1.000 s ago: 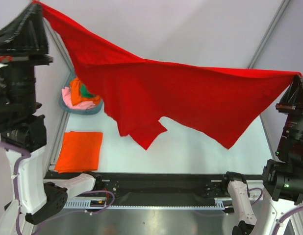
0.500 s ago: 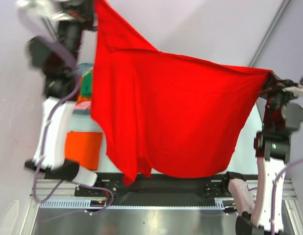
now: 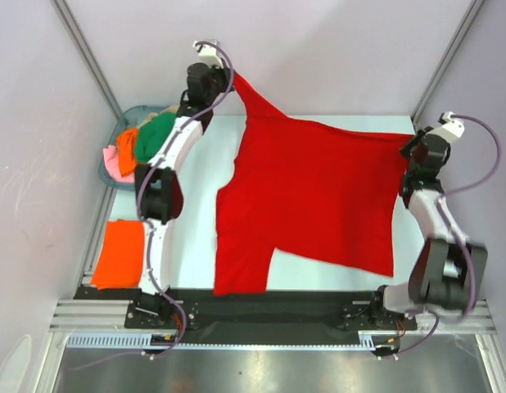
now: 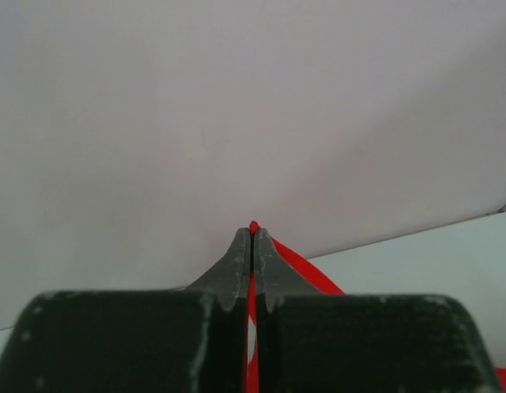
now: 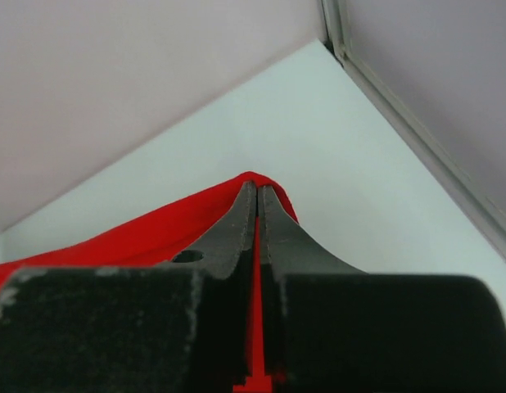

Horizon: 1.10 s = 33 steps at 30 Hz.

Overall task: Fold and stack the t-shirts
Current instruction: Flatten the tshirt out

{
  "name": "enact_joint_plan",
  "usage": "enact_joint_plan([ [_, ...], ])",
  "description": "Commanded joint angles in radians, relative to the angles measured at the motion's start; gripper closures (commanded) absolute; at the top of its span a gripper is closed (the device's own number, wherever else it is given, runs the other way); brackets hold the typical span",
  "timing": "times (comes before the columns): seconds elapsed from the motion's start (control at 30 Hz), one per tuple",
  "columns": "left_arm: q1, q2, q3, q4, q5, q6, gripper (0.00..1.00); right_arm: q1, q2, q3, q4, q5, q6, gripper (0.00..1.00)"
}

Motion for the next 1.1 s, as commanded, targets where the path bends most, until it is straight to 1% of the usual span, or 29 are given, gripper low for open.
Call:
enact_joint_plan([
  [0.0,0.007,0.119,0.167,0.138,0.029,-0.105,1.0,-0.034,0.196,0.017,0.215,0.038,-0.014,1.0],
  [0.07,0.006,0.183,0.223,0.164,0.041,-0.177,1.0,-0.051,0.328,0.068,0.189,0.006,0.016,1.0],
  [0.13,-0.003,0.216,0.213,0.201,0.038,-0.212,1.0,-0.066,0.393,0.114,0.2,-0.003,0.03,1.0],
  [0.17,-0.011,0.233,0.193,0.233,0.022,-0.223,1.0,-0.071,0.472,0.14,0.206,-0.013,0.023,1.0],
  [0.2,-0.011,0.233,0.193,0.233,0.021,-0.223,1.0,-0.074,0.473,0.151,0.206,-0.013,0.022,1.0],
  [0.33,-0.017,0.26,0.182,0.25,0.035,-0.262,1.0,-0.086,0.56,0.189,0.199,-0.036,0.018,1.0],
  [0.4,-0.022,0.251,0.147,0.252,0.041,-0.271,1.0,-0.093,0.594,0.2,0.191,-0.055,0.033,1.0],
  [0.47,-0.028,0.225,0.088,0.262,0.04,-0.288,1.0,-0.099,0.613,0.209,0.197,-0.075,0.044,1.0],
  [0.53,-0.04,0.21,0.052,0.282,0.067,-0.303,1.0,-0.112,0.628,0.239,0.174,-0.089,0.041,1.0],
  [0.63,-0.074,0.178,0.024,0.275,0.043,-0.299,1.0,-0.12,0.614,0.278,0.096,-0.036,0.016,1.0],
  [0.7,-0.086,0.162,-0.008,0.302,0.019,-0.308,1.0,-0.123,0.607,0.306,0.073,-0.022,0.022,1.0],
  [0.77,-0.094,0.173,0.003,0.319,0.015,-0.353,1.0,-0.134,0.613,0.35,-0.004,0.022,0.036,1.0],
  [0.83,-0.1,0.191,0.017,0.328,0.017,-0.383,1.0,-0.145,0.611,0.355,-0.05,0.044,0.067,1.0],
  [0.93,-0.103,0.207,0.024,0.333,0.003,-0.39,1.0,-0.154,0.613,0.346,-0.029,0.014,0.075,1.0],
  [1.07,-0.097,0.22,0.058,0.307,-0.018,-0.377,1.0,-0.154,0.649,0.387,-0.036,-0.019,0.059,1.0],
])
